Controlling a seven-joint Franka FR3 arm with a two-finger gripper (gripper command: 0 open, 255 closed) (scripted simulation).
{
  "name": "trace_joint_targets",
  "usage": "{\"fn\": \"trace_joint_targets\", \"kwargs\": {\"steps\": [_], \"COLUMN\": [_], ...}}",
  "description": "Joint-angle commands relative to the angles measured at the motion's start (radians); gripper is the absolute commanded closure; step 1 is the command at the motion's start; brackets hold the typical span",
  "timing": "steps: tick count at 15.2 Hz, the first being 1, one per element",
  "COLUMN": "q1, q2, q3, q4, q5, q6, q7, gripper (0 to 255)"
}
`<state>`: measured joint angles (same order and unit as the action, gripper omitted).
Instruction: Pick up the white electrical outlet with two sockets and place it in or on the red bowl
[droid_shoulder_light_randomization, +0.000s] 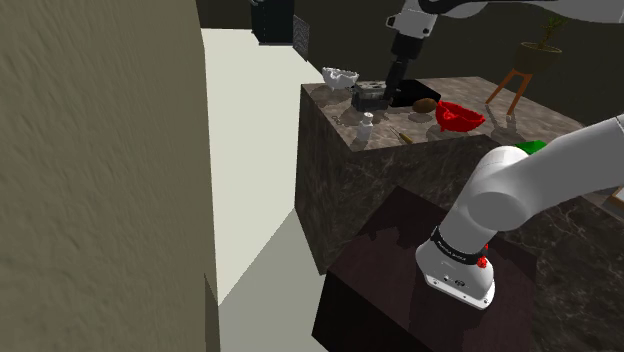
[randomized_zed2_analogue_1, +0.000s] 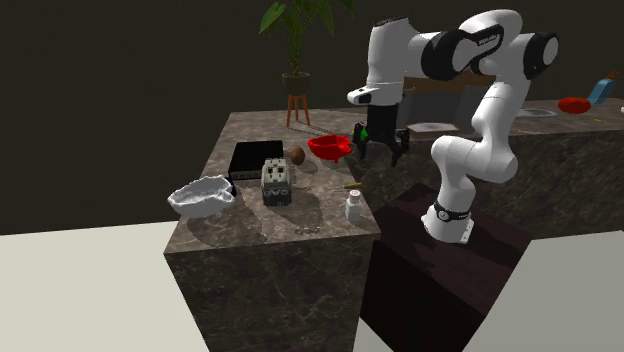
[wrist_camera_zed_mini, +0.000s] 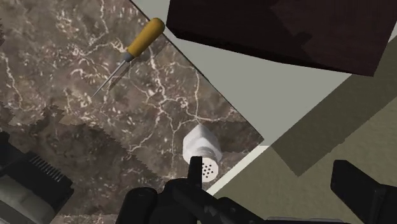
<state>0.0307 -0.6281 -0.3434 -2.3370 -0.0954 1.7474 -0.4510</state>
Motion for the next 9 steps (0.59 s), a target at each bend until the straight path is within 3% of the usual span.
{"fn": "trace_joint_targets", "kwargs": {"steps": [1, 9], "q1": [0.017, 0.095], "q2": [0.059, 0.359], "q3": [-0.049, -0.238], "q4": [0.036, 0.270], "q5": [-0.021, -0.015], "q6": [0.018, 0.068], "q7": [-0.106, -0.532], "gripper": [0, 0]}}
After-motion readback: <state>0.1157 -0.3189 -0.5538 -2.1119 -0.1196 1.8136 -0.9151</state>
